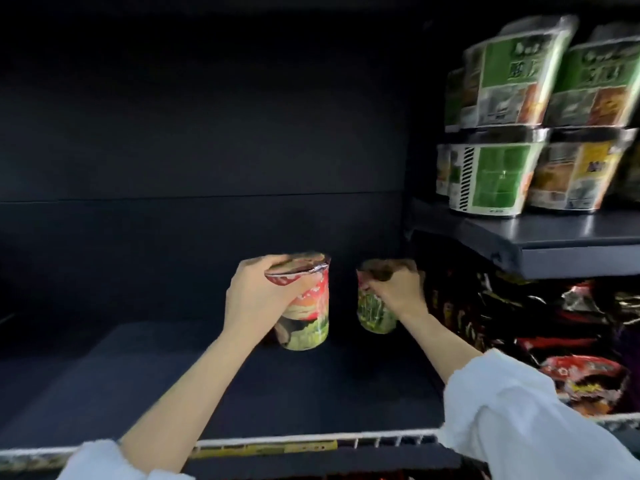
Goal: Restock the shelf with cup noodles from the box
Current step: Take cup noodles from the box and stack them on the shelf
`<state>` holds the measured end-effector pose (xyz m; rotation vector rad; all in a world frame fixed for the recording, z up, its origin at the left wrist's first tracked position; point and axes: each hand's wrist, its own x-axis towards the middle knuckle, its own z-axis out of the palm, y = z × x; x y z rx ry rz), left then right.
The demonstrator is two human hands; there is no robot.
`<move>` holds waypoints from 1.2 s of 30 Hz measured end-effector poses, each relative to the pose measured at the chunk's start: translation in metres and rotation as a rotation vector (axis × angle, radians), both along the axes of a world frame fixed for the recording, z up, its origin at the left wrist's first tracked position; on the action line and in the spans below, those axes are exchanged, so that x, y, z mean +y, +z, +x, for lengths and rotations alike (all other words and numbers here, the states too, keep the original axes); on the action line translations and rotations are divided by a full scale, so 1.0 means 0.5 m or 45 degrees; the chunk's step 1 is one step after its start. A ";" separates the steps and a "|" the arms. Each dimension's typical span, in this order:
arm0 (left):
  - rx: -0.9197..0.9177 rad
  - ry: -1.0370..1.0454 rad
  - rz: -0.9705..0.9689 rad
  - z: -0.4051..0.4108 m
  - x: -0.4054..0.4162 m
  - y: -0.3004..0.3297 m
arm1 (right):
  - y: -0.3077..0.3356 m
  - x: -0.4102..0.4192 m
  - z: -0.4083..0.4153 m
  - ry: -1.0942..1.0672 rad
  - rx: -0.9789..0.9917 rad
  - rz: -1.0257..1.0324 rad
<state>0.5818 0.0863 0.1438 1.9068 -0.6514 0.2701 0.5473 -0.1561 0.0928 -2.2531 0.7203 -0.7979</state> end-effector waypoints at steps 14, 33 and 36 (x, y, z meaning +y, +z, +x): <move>0.032 -0.241 0.000 0.126 -0.171 -0.047 | -0.042 -0.078 0.042 0.147 0.651 0.004; -0.178 -0.603 0.517 0.158 -0.384 0.006 | 0.007 -0.110 -0.004 0.121 -0.329 0.262; -0.486 -0.469 0.668 0.151 -0.376 0.010 | 0.004 -0.113 0.004 0.125 -0.322 0.288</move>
